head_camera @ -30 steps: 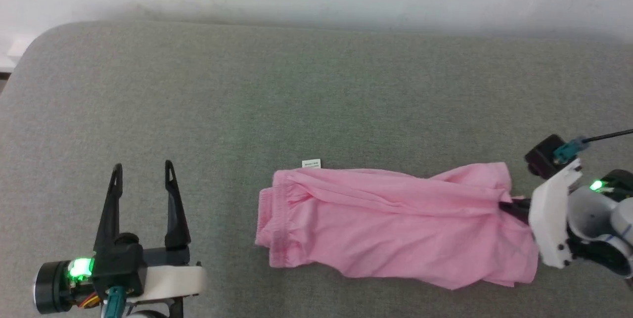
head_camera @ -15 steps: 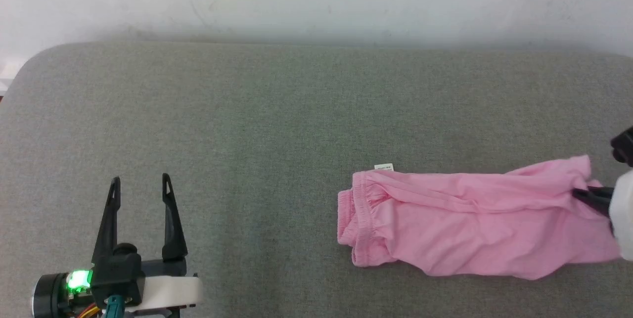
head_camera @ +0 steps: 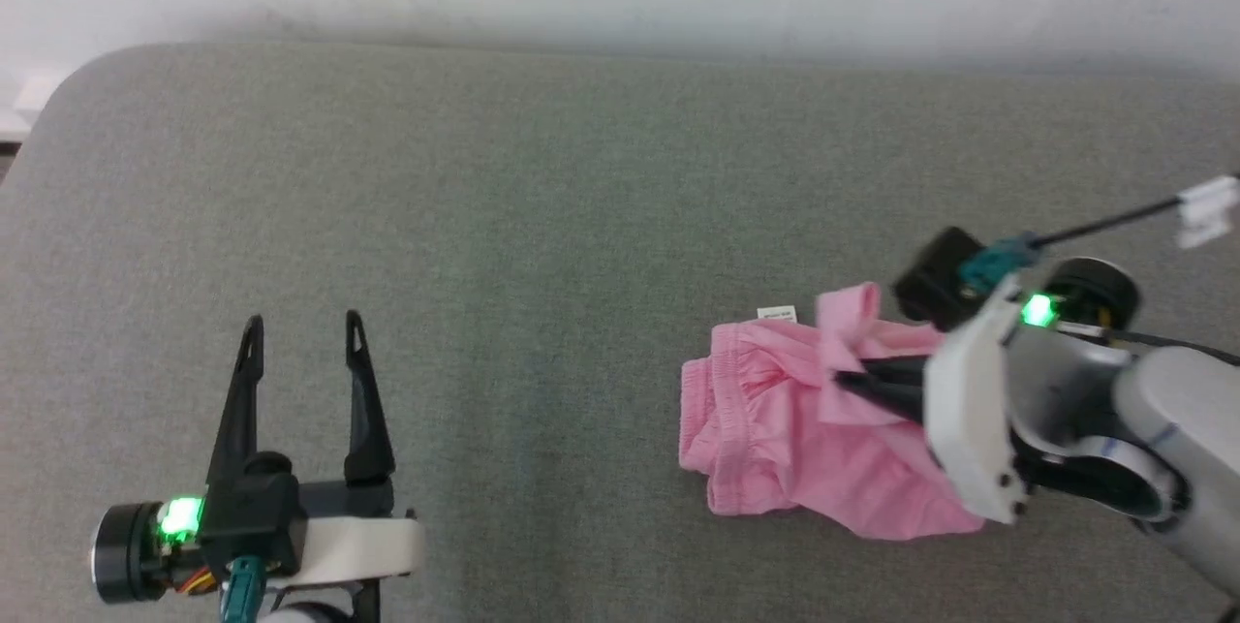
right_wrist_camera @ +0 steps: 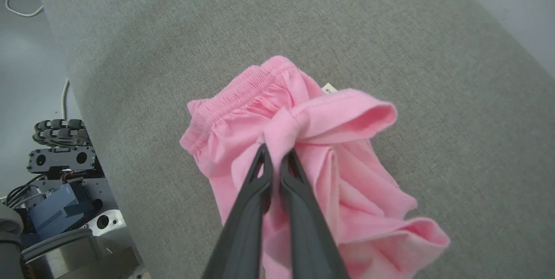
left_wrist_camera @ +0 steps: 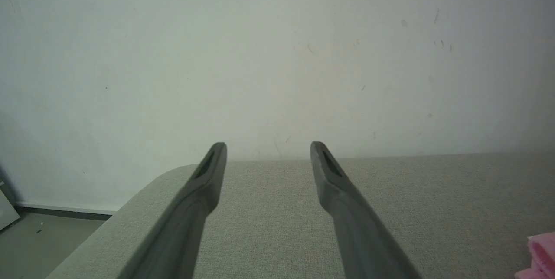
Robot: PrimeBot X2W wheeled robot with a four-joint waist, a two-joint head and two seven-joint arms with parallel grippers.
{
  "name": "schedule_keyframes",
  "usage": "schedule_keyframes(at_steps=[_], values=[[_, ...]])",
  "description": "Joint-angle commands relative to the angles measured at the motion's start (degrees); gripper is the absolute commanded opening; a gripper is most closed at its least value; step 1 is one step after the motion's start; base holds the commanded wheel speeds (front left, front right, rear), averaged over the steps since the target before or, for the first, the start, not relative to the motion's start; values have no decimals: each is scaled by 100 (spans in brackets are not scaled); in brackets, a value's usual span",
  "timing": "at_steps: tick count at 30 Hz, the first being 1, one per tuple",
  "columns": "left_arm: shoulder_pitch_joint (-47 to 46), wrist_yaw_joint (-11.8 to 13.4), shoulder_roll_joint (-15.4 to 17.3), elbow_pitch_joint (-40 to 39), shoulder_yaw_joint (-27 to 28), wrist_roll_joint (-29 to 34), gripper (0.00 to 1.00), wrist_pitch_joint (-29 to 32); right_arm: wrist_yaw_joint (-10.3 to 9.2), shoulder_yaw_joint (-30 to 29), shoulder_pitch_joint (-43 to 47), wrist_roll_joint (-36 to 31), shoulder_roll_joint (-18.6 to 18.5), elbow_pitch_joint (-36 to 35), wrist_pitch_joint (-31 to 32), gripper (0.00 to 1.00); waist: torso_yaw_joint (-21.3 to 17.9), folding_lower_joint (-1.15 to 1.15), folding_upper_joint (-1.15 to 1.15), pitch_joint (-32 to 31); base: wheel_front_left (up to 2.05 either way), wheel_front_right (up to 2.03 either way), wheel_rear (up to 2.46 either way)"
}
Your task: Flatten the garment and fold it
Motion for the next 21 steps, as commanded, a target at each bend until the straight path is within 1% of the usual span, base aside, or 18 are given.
schedule_keyframes(at_steps=[1, 4, 7, 12, 16, 17, 18, 19, 21], values=[[-138, -43, -41, -13, -32, 71, 100, -27, -5, 121, -158, -49, 191, 147, 44, 0, 178, 0, 0, 177, 0, 0, 0], [-257, -67, -98, -5, -78, 76, 100, -27, -5, 470, -432, -85, 581, 596, 118, 0, 311, 0, 0, 303, 0, 0, 0], [-329, -85, -133, 11, -106, 83, 100, -27, -5, 782, -594, -78, 838, 1109, 109, 0, 412, 0, 0, 409, 0, 0, 0], [-393, -65, -181, 30, -80, 78, 100, -27, -5, 1255, -655, -2, 1075, 1916, -56, 0, 475, 0, 0, 512, 0, 0, 0], [-371, -45, -175, 68, -40, 97, 100, -27, -5, 1609, -712, 14, 1144, 2190, -345, 0, 406, 0, 0, 474, 0, 0, 0], [-356, -40, -163, 93, -34, 110, 100, -27, -5, 1709, -782, -92, 1115, 2163, -456, 10, 373, 0, 0, 438, 0, 0, 0], [-336, -32, -155, 127, -27, 116, 100, -27, -5, 1772, -823, -145, 1087, 2117, -581, 45, 334, 0, 0, 386, 0, 0, 0], [-302, -26, -148, 171, -14, 111, 100, -27, -5, 1810, -843, -130, 1066, 2042, -706, 100, 277, 0, 0, 324, 0, 0, 0], [-231, -21, -130, 247, 9, 102, 100, -27, -5, 1849, -943, -216, 967, 1840, -1053, 100, 164, 0, 0, 185, 0, 0, 0]])
